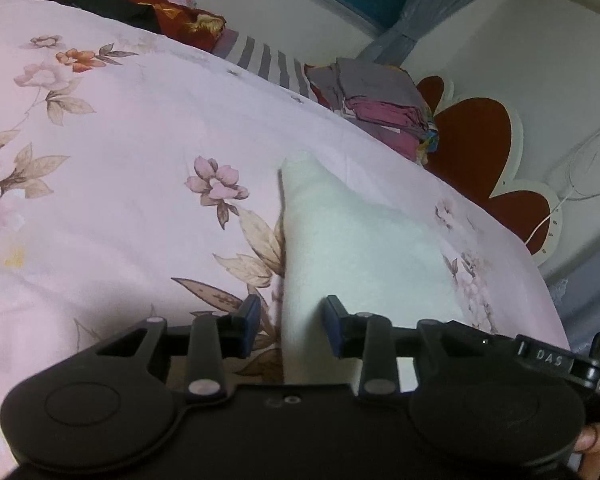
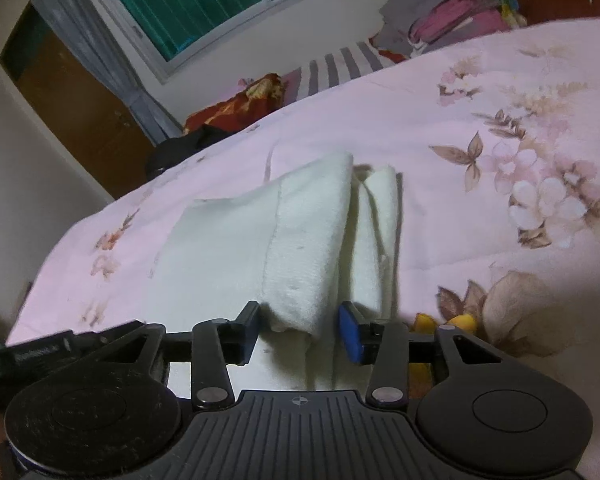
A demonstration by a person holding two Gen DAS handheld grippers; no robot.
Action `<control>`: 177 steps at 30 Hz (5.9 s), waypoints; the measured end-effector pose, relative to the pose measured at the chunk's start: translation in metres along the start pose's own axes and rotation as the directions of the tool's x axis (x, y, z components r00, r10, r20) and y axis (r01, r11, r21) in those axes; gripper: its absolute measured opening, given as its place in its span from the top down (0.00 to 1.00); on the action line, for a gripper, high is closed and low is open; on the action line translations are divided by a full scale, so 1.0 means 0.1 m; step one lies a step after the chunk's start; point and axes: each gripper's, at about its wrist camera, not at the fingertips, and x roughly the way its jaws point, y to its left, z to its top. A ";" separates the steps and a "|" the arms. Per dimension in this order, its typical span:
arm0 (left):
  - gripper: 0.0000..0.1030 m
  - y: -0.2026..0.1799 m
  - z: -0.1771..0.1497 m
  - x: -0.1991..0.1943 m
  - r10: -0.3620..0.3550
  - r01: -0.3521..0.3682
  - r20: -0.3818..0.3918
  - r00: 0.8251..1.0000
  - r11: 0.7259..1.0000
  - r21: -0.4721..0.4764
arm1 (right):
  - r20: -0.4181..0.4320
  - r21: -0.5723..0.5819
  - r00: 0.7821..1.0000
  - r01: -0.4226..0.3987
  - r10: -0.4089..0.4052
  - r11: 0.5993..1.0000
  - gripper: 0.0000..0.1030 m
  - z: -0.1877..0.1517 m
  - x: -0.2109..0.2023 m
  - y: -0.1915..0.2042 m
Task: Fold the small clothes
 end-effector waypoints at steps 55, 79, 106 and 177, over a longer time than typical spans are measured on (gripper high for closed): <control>0.65 -0.63 0.47 0.61 -0.069 0.103 -0.111 0.991 0.936 0.336 | -0.014 -0.329 0.958 0.266 -0.287 0.906 0.53 0.56 0.43 -0.03; 0.59 -0.02 -0.12 0.04 -0.049 0.056 -0.068 0.996 0.992 0.109 | -0.040 -0.060 0.997 0.064 -0.067 0.996 0.62 -0.09 -0.12 0.08; 0.60 -0.30 -1.00 -0.47 0.025 0.010 -0.135 0.990 0.969 0.246 | -0.166 -0.291 0.961 0.167 -0.222 0.942 0.71 -0.85 -0.59 0.24; 0.34 -0.32 -0.18 0.15 0.049 -0.043 -0.097 0.994 0.998 0.053 | -0.143 0.144 0.984 -0.088 0.108 0.986 0.42 0.14 -0.02 -0.64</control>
